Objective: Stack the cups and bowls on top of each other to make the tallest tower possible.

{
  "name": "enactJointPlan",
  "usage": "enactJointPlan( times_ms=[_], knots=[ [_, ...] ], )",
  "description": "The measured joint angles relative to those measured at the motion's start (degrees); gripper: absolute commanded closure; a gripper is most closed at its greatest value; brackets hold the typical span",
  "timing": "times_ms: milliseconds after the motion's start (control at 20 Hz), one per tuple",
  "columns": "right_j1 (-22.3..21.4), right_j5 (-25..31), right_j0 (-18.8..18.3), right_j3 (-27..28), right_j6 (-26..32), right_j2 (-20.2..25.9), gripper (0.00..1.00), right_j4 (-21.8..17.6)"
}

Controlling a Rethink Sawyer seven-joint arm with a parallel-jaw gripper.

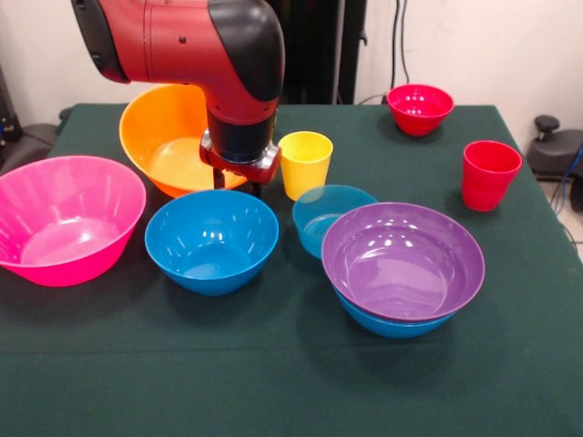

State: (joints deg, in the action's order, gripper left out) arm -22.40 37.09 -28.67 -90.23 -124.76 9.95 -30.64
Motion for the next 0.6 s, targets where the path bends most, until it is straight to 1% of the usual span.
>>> enactJointPlan(
  times_ms=[300,600],
  knots=[
    [-0.91,0.21,-0.13,-0.04,0.0,0.43,0.0,-0.02],
    [-3.29,1.36,-0.3,-0.02,0.0,1.29,0.0,-0.01]
  ],
)
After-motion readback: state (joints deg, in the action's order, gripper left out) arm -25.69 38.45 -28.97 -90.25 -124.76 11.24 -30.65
